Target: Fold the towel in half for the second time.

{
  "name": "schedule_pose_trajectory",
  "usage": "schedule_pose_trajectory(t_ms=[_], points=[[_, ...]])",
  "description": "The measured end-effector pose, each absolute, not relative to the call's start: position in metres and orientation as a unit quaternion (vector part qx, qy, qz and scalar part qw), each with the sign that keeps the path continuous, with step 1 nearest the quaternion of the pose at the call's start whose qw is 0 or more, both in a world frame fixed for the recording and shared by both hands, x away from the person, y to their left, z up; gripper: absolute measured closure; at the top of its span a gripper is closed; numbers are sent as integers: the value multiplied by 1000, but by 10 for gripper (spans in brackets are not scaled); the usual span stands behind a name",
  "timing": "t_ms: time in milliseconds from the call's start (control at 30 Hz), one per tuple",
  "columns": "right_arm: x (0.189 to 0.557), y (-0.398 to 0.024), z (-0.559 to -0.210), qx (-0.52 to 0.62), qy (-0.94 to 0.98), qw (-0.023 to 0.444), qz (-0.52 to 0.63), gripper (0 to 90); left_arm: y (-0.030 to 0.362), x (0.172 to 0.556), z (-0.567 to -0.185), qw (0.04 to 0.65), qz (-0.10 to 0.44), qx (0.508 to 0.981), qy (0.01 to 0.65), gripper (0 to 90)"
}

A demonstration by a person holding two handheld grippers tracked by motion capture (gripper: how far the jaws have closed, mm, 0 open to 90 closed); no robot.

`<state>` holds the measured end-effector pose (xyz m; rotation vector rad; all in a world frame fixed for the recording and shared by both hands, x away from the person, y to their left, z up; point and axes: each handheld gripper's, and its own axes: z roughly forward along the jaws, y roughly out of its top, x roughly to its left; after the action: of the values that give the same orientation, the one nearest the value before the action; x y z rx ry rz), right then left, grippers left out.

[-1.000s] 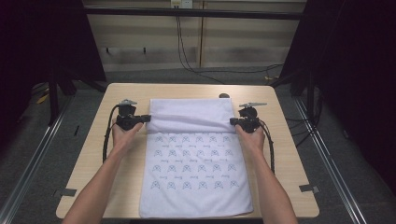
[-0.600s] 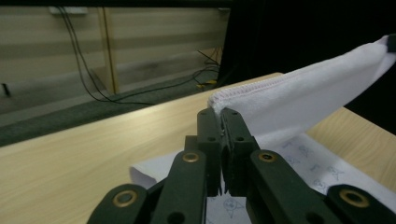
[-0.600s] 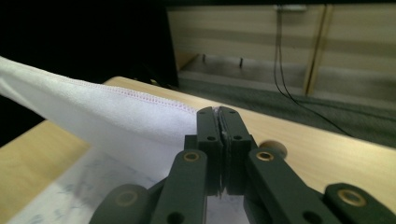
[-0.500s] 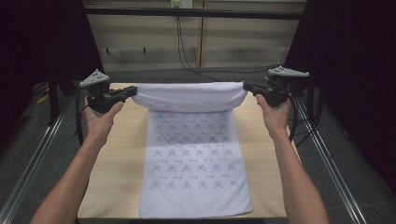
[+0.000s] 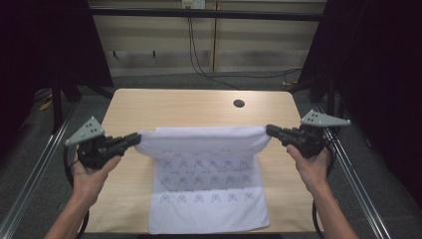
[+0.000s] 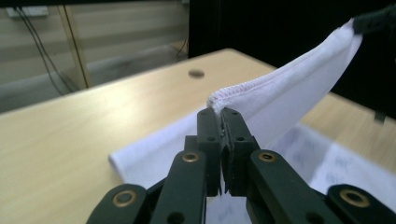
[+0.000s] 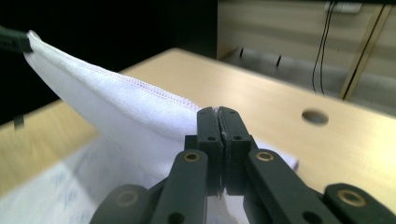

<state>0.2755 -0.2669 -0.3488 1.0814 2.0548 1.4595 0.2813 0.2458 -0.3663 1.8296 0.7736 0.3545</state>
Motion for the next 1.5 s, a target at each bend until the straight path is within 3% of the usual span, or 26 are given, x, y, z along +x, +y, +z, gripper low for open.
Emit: schedule_pose_trajectory(t_ms=[100,233,433,467,567,800,867,1000,1033,1133,1500], points=[[260,-268,-374,392,746,174,510,882,249,264,-403,546,100,759,341,874],[241,-272,-405,402,743,138,517,877,256,250,-433,536,89,762,351,871],[214,-273,-441,404,762,98,497,859,244,231,-469,470,43,823,316,838],[211,-274,-447,404,764,82,497,858,242,230,-472,472,21,824,312,817],[201,-271,-462,404,788,57,461,858,238,225,-473,462,17,832,308,814],[228,-266,-464,412,798,69,435,733,237,229,-474,458,22,833,311,817],[244,-266,-470,429,789,29,439,682,237,231,-475,456,21,833,312,817],[257,-254,-482,443,794,18,415,654,237,233,-475,454,31,837,306,810],[257,-251,-483,448,798,23,403,677,237,232,-474,456,29,834,309,809],[254,-249,-482,435,801,23,411,860,240,231,-473,455,32,834,310,830],[193,-269,-468,358,818,-12,451,870,251,217,-471,440,23,851,285,825]])
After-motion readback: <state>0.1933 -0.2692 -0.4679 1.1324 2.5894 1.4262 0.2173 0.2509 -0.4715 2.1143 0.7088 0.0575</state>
